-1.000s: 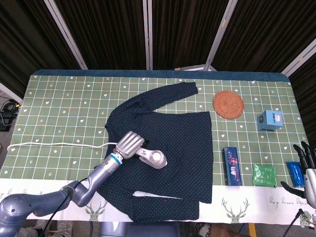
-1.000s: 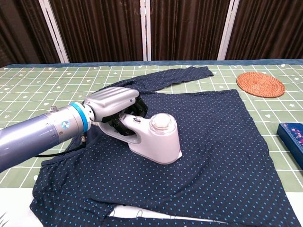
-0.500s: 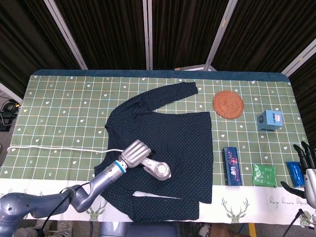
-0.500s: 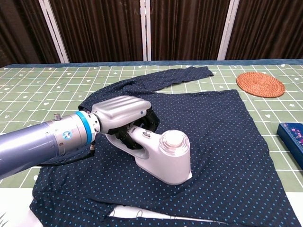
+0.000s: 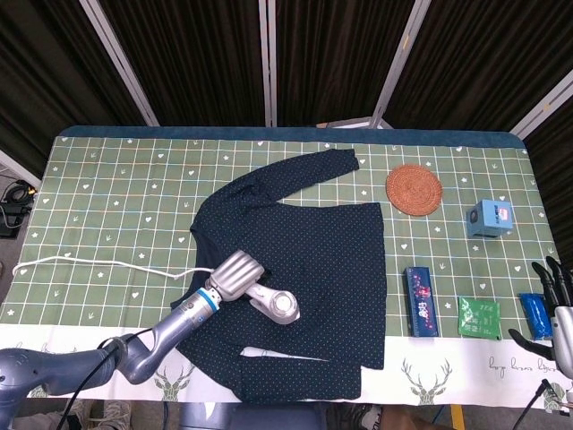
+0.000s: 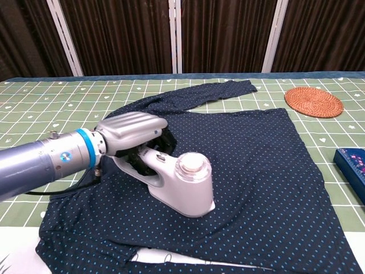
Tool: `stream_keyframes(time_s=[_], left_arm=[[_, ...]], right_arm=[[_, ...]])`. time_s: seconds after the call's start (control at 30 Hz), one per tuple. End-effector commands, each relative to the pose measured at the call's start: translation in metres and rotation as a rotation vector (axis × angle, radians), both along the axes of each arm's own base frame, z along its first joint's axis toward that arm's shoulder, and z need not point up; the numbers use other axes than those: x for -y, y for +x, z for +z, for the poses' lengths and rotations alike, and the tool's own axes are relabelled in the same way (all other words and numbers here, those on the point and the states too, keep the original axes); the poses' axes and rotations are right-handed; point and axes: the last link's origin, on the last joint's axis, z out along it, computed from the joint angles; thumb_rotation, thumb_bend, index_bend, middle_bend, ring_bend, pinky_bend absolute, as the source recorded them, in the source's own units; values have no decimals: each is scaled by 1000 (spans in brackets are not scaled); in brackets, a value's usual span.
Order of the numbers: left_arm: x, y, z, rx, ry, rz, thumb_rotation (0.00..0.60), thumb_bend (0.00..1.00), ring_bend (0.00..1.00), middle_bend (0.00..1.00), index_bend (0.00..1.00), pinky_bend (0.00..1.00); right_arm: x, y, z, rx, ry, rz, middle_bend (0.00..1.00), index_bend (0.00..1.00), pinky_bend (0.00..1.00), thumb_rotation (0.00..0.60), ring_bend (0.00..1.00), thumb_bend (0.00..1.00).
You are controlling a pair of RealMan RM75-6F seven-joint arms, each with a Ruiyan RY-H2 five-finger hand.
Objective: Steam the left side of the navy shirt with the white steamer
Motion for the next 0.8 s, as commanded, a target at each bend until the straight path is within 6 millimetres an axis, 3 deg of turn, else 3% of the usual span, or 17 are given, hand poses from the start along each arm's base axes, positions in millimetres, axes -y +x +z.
stream_keyframes(time_s=[0.03,0.43,0.8], left_arm=[[-5,-10,7,-12,21,15,600,411,823,912,989,1000],[-23,-44,41,-34,100,76,600,410,823,911,989,1000],[-12,-45,36,-20,63,68,600,409,823,911,989,1000]], right_arm=[[0,0,0,0,1,2,0,0,0,600,0,0],[-1,3,-2,-2,8,11,0,0,0,600,0,0],[-1,5,-3,-5,6,17,0,0,0,600,0,0]])
